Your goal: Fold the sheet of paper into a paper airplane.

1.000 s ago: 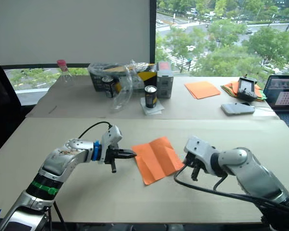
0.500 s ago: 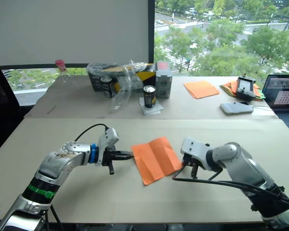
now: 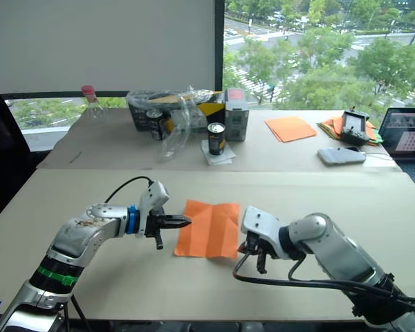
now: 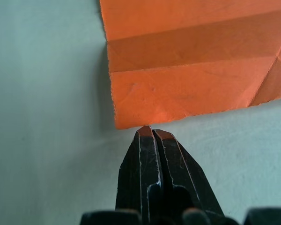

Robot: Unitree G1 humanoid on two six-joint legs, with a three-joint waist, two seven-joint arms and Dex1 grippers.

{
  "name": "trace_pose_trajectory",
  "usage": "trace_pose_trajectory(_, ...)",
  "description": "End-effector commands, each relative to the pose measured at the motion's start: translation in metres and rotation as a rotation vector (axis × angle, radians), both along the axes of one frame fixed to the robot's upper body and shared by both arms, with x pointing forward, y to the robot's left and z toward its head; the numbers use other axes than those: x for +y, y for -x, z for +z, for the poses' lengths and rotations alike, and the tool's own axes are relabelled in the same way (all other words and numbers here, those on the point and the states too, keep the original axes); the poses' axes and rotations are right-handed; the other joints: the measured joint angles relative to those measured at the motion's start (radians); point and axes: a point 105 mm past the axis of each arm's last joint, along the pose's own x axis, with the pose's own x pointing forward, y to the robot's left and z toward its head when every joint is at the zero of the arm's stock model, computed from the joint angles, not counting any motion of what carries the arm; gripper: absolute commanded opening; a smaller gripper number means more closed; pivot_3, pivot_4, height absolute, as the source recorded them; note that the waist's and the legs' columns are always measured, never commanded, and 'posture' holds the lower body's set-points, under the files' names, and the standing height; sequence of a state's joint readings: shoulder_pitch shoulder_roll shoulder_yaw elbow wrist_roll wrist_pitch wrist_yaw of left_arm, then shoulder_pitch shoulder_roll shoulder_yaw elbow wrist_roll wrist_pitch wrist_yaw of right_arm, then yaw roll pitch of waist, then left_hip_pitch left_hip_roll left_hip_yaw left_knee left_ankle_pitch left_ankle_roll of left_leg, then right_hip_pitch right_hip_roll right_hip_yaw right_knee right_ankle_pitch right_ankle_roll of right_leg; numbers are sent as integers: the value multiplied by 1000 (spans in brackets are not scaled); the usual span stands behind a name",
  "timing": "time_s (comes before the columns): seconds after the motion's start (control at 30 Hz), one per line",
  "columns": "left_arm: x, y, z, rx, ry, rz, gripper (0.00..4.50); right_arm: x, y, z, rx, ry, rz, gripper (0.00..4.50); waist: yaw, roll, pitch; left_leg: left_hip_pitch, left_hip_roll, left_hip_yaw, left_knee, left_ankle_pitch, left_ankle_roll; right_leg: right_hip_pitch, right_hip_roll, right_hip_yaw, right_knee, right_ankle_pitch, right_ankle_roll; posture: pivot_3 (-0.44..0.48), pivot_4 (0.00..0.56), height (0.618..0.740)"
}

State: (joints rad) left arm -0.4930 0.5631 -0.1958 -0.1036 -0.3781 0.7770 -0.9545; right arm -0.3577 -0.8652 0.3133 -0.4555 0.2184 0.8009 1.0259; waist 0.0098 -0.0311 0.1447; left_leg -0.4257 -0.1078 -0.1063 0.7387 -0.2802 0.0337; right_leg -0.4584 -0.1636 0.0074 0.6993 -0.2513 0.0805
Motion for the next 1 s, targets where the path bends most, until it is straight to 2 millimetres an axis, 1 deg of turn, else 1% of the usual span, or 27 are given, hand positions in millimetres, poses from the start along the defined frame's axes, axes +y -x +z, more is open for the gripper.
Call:
trace_pose_trajectory(0.03, -8, 3, 8, -33, 26, -34, 0, -15, -5, 12, -61, 19, -56, 37, 2, 0, 0, 0, 0, 0, 0, 0, 0, 0, 0, 0, 0, 0, 0, 0, 150, 670)
trace_pose_trajectory(0.13, -15, 0, 10, -42, 52, -32, 0, -37, -7, 12, -59, 84, -145, 37, 3, 0, 0, 0, 0, 0, 0, 0, 0, 0, -1, 0, 0, 0, 0, 0, 150, 670)
trace_pose_trajectory(0.17, -20, -2, 11, -48, 67, -31, 0, -43, -5, 10, -53, 106, -152, 37, 5, 0, 0, 0, 0, 0, 0, 0, 0, 0, -1, 0, 0, 0, 0, 0, 150, 670)
trace_pose_trajectory(0.23, -27, -5, 12, -54, 94, -28, 0, -47, -6, 10, -61, 111, -173, 37, 5, 0, 0, 0, 0, 0, 1, 0, 0, 1, -1, -1, 0, 0, 0, 0, 150, 670)
trace_pose_trajectory(0.3, -39, -4, 13, -56, 115, -50, 0, -48, -14, 15, -92, 67, -225, 37, 2, 0, 0, 0, 0, 0, 1, 0, 0, 1, -1, 0, 0, 0, 0, 0, 150, 670)
trace_pose_trajectory(0.4, -51, 0, 7, -72, 84, -85, 0, -46, -41, 31, -213, -72, -366, 37, -6, 0, 0, 0, 1, 1, 0, 0, 0, 1, 0, 0, 0, 0, 0, 0, 150, 670)
trace_pose_trajectory(0.43, -52, 1, 2, -73, 63, -93, 0, -46, -46, 31, -226, -101, -402, 37, -6, 0, 0, 0, 1, 1, 0, 0, 0, 0, 0, 0, 0, 0, -1, 0, 150, 670)
trace_pose_trajectory(0.53, -55, 6, -14, -73, 0, -117, 0, -44, -53, 24, -254, -129, -464, 37, 1, 0, 0, 0, 0, 1, 0, 0, -1, 0, 0, 1, 0, 0, -1, 0, 150, 670)
trace_pose_trajectory(0.63, -55, 5, -27, -58, -19, -98, 0, -37, -58, 22, -270, -189, -517, 37, 2, 0, 0, 0, 0, 1, 0, 1, -1, 0, 0, 1, 0, 0, -1, 0, 150, 670)
trace_pose_trajectory(0.67, -54, 6, -33, -61, -44, -100, 0, -36, -59, 20, -250, -218, -559, 37, 2, 0, 0, 0, 0, 1, 0, 1, -1, 0, 0, 1, 0, 0, -1, 0, 150, 670)
trace_pose_trajectory(0.73, -53, 9, -43, -42, -59, -100, 0, -26, -58, 17, -144, -332, -613, 37, 2, 0, 0, 0, 0, 0, 1, 1, -1, 0, 0, 1, 1, 1, -1, 0, 150, 670)
trace_pose_trajectory(0.8, -51, 11, -50, -36, -78, -99, 0, -18, -58, 17, -67, -421, -647, 606, 2, 0, 0, 1, 0, 0, 0, 0, -1, 0, 0, 1, 1, 1, -1, 0, 150, 670)
trace_pose_trajectory(0.9, -48, 10, -53, -36, -84, -91, 0, -12, -57, 17, 7, -479, -676, 1578, 1, 1, 0, 1, 0, 0, 0, 0, -1, 0, 0, 1, 1, 1, -1, 0, 150, 670)
trace_pose_trajectory(0.93, -47, 10, -54, -36, -85, -89, 0, -10, -56, 16, 24, -481, -675, 1974, 1, 1, 0, 1, 0, 0, 1, 1, -1, 1, 1, 1, 1, 1, -1, 0, 150, 670)
trace_pose_trajectory(1.0, -46, 10, -55, -34, -87, -86, 0, -5, -58, 14, 33, -475, -664, 2606, 0, 1, -1, 2, 0, 0, 0, 0, -1, 1, 1, 1, 1, 1, -1, 0, 150, 670)
